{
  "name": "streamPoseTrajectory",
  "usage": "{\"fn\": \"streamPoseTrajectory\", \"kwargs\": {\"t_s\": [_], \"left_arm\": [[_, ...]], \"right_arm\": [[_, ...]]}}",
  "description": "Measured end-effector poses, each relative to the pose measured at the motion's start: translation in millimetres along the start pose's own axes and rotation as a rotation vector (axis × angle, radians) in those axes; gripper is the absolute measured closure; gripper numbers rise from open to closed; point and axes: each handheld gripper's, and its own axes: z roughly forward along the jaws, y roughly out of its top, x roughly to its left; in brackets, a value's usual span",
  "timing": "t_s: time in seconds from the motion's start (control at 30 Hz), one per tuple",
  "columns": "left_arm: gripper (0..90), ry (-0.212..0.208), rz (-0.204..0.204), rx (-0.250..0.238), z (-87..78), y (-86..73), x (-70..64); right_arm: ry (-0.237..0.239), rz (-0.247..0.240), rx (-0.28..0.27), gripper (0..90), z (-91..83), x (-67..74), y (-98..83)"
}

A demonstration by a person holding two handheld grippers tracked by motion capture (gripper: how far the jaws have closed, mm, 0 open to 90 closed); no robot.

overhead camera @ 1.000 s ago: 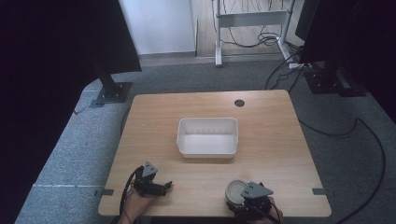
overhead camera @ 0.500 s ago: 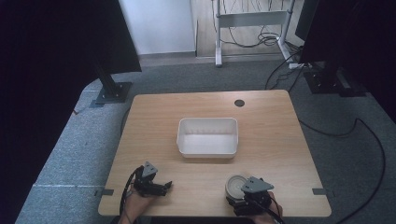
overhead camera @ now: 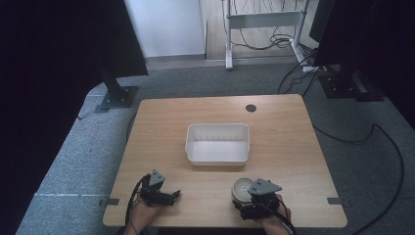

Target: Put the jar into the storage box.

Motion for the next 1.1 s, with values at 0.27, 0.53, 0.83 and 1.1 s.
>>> {"fn": "streamPoseTrajectory", "kwargs": {"t_s": [0.27, 0.53, 0.83, 1.1], "left_arm": [[0.1, 0.0, 0.0, 0.0, 0.0, 0.0, 0.0], [0.1, 0.0, 0.0, 0.001, -0.1, 0.0, 0.0], [0.0, 0.0, 0.0, 0.0, 0.0, 0.0, 0.0], [0.0, 0.0, 0.0, 0.0, 0.0, 0.0, 0.0]], "right_arm": [[0.005, 0.003, -0.008, 9.4, 5.5, -3.2, 10.3], [0.008, 0.018, -0.024, 9.4, 9.5, -7.2, 20.1], [0.004, 0.023, -0.032, 9.4, 15.6, -10.4, 32.9], [0.005, 0.027, -0.029, 9.4, 26.1, -11.6, 40.1]]}}
